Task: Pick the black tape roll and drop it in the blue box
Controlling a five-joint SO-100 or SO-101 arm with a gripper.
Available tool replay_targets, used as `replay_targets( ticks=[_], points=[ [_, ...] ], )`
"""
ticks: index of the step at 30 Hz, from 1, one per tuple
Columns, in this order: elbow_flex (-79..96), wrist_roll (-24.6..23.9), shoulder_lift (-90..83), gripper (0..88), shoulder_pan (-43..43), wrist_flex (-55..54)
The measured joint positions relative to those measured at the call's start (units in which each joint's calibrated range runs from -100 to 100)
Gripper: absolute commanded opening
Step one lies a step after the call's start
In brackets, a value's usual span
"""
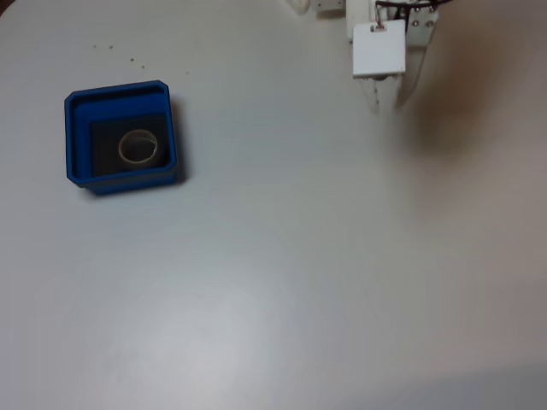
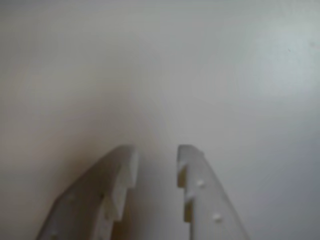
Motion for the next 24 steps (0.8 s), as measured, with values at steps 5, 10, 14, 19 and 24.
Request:
replay_targets(
  ticks=[5, 10, 14, 19, 24],
  points=[
    [13.7, 0.0, -10.7, 1.5, 0.0, -4.4],
    [31.1, 0.0, -22.9, 1.5, 0.0, -12.6],
    [45.7, 0.0, -32.4, 1.5, 0.0, -19.9],
    [62.4, 0.0, -43.4, 1.5, 0.0, -27.3],
    [76.7, 0.8, -52.9, 1.5, 0.1, -32.8]
  ],
)
